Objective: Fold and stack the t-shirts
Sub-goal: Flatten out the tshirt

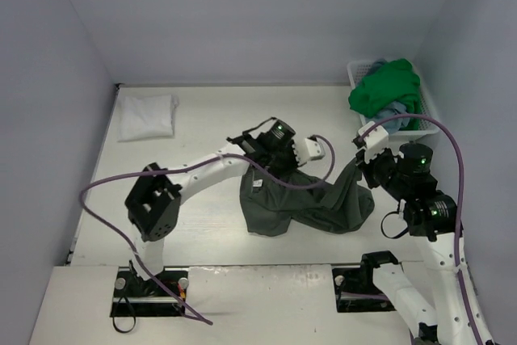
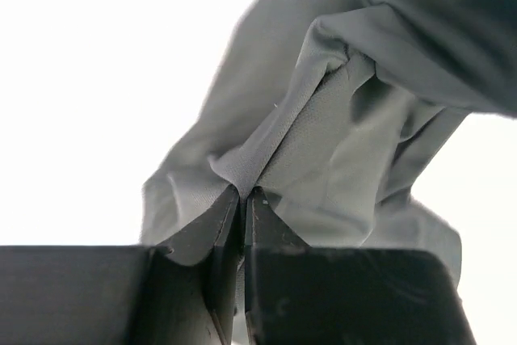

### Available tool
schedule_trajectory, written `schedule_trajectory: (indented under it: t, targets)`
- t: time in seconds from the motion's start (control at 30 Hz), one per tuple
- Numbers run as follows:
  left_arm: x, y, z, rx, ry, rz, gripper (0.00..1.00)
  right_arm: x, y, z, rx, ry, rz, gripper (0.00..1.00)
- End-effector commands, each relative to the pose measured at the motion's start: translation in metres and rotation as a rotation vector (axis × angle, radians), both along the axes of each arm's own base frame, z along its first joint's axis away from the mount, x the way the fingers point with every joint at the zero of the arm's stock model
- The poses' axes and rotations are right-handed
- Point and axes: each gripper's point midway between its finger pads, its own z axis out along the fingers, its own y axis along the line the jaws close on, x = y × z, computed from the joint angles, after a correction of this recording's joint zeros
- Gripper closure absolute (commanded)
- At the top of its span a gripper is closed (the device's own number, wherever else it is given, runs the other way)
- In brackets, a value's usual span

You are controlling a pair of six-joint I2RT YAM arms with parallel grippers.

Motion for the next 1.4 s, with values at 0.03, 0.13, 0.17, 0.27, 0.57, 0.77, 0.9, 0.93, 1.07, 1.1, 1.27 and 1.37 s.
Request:
schedule_trajectory:
  t: [0.03, 0.13, 0.17, 0.27, 0.57, 0.77, 0.9, 0.93, 1.07, 1.1, 1.27, 1.37]
  targets:
    - [0.032, 0.041, 0.103, -0.111, -0.177, 0.111, 1.0, 0.009, 0.002, 0.016, -0.005, -0.076, 0.009, 1.0]
    - [0.035, 0.074, 0.132, -0.122, -0.215, 0.16, 1.0, 0.01, 0.0, 0.023, -0.009, -0.094, 0.004, 1.0]
    - [0.036, 0.09, 0.147, -0.131, -0.239, 0.183, 1.0, 0.01, -0.001, 0.026, -0.012, -0.103, -0.003, 1.0]
    - [0.031, 0.123, 0.177, -0.136, -0.291, 0.226, 1.0, 0.011, -0.005, 0.036, -0.027, -0.133, -0.02, 1.0]
    - [-0.007, 0.22, 0.277, -0.176, -0.468, 0.342, 1.0, 0.007, -0.012, 0.046, -0.07, -0.191, -0.026, 1.0]
    - [-0.052, 0.269, 0.34, -0.245, -0.587, 0.401, 1.0, -0.003, -0.022, 0.068, -0.126, -0.286, -0.038, 1.0]
    - [-0.088, 0.289, 0.377, -0.33, -0.644, 0.416, 1.0, -0.018, -0.033, 0.108, -0.124, -0.4, -0.092, 1.0]
    - [-0.097, 0.295, 0.386, -0.354, -0.664, 0.423, 1.0, -0.025, -0.034, 0.118, -0.115, -0.432, -0.096, 1.0]
    - [-0.129, 0.31, 0.408, -0.426, -0.712, 0.422, 1.0, -0.047, -0.038, 0.152, -0.09, -0.533, -0.116, 1.0]
    - [-0.137, 0.313, 0.41, -0.442, -0.719, 0.421, 1.0, -0.051, -0.038, 0.156, -0.089, -0.544, -0.115, 1.0]
    - [-0.161, 0.321, 0.41, -0.486, -0.709, 0.42, 1.0, -0.055, -0.034, 0.152, -0.084, -0.543, -0.089, 1.0]
    - [-0.168, 0.318, 0.404, -0.501, -0.678, 0.403, 1.0, -0.049, -0.03, 0.138, -0.085, -0.505, -0.064, 1.0]
